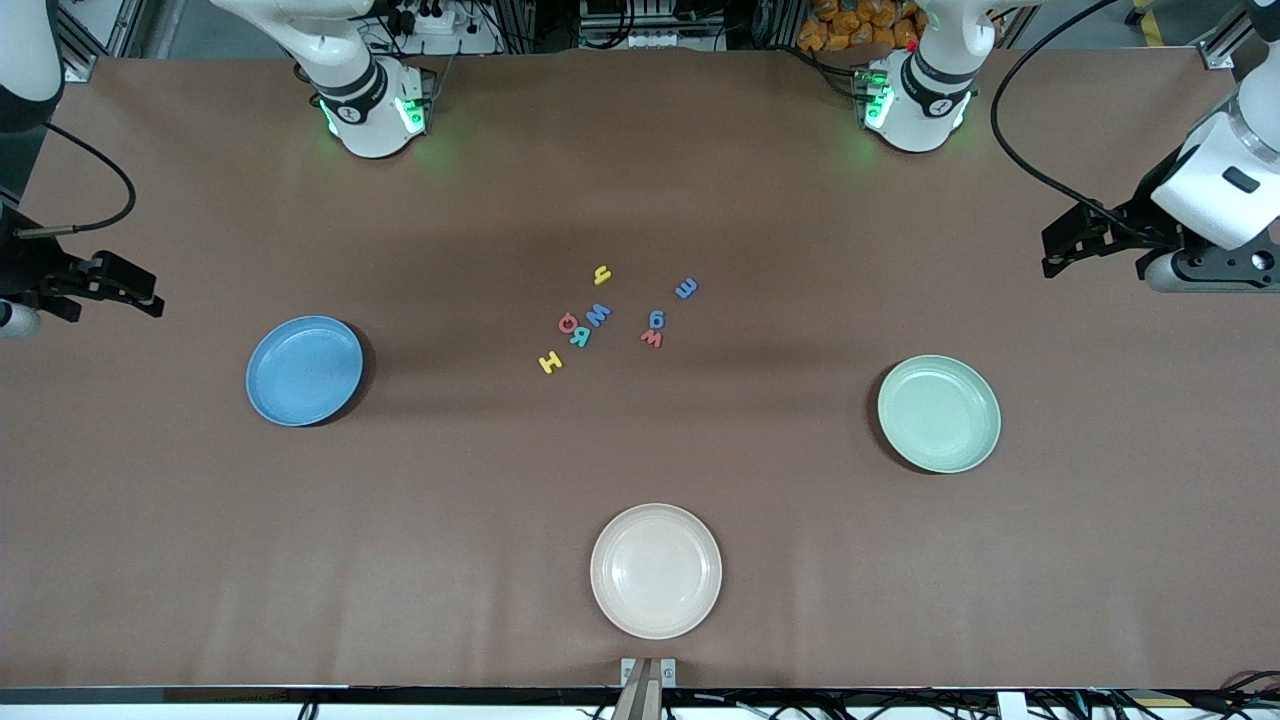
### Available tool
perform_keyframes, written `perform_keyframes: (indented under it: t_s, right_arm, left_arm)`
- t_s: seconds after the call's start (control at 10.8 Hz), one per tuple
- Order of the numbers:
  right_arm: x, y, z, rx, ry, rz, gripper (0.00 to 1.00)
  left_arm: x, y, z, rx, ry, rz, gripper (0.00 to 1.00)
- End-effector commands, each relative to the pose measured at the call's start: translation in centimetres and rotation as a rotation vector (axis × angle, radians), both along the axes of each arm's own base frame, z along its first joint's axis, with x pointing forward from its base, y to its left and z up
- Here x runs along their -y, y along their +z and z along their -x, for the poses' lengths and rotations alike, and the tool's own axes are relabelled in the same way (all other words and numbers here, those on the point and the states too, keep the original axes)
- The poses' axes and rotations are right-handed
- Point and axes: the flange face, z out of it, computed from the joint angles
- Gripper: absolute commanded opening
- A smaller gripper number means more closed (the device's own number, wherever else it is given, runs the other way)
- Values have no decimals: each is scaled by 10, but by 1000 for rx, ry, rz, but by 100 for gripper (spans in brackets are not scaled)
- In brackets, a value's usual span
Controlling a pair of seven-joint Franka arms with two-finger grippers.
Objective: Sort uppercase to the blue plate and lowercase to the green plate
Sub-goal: 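Move the left gripper toward the foam letters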
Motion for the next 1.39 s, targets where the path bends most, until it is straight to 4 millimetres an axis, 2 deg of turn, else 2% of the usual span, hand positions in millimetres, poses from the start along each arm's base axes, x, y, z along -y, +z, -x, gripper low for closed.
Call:
perform_keyframes:
  t_s: [0.0, 0.18, 0.28, 0.46, 0.65, 0.83, 0.92, 1.02, 1.11, 1.29]
  right_arm:
    - [0, 5, 9, -7, -9, 8, 100]
    - [-1, 8, 12, -12, -11, 7, 100]
    - [-1, 7, 13, -21, -11, 6, 100]
    - [-5, 11, 14, -15, -9, 7, 100]
    - [-8, 11, 13, -13, -3, 7, 100]
    - [-8, 9, 12, -13, -2, 7, 100]
    - [-8, 10, 12, -12, -2, 7, 100]
    - [-9, 9, 12, -13, 0, 7, 100]
    - [-11, 8, 12, -15, 3, 7, 100]
    - [-17, 8, 11, -13, 12, 4, 100]
  left_arm:
    - [-1, 2, 0, -3, 18, 7, 100]
    - [-1, -1, -1, -9, 17, 7, 100]
    - [2, -12, -5, -29, 1, 6, 100]
    - [16, -52, -18, -93, -12, 20, 100]
    - [67, -89, -19, -82, -95, 33, 100]
    - [127, -143, -7, -86, -211, 33, 100]
    - [171, -165, 12, -84, -284, 27, 100]
    - [193, -189, 21, -75, -325, 25, 100]
    - [205, -213, 28, -79, -360, 28, 100]
    - [252, -259, 62, -106, -456, 30, 100]
